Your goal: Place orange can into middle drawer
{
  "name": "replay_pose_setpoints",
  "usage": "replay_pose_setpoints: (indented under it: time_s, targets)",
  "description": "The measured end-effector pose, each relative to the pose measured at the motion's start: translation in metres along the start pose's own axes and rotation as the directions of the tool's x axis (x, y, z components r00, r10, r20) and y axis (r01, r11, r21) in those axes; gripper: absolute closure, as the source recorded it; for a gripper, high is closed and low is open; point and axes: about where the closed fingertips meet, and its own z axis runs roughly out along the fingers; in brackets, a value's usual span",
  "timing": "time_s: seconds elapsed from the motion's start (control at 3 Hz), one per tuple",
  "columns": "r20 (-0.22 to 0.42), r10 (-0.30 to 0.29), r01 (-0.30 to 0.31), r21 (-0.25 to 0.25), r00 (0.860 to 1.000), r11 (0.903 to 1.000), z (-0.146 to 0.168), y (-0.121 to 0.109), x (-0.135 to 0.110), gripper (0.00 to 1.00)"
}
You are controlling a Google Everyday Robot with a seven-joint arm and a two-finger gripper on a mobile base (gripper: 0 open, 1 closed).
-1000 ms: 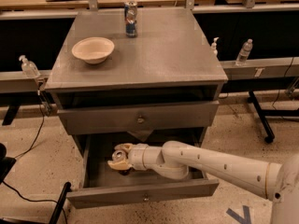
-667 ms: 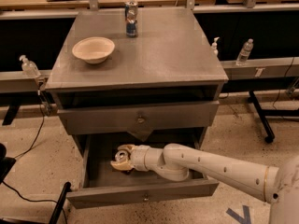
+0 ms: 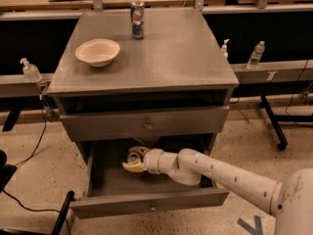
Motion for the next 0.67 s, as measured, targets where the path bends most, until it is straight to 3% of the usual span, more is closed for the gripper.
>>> replay_pose_setpoints:
  time_s: [0.67]
  targets:
    - [-0.014, 0.002, -0.002, -0.015, 1.000, 0.9999, 0.0038, -0.0070, 0.0086, 0.30]
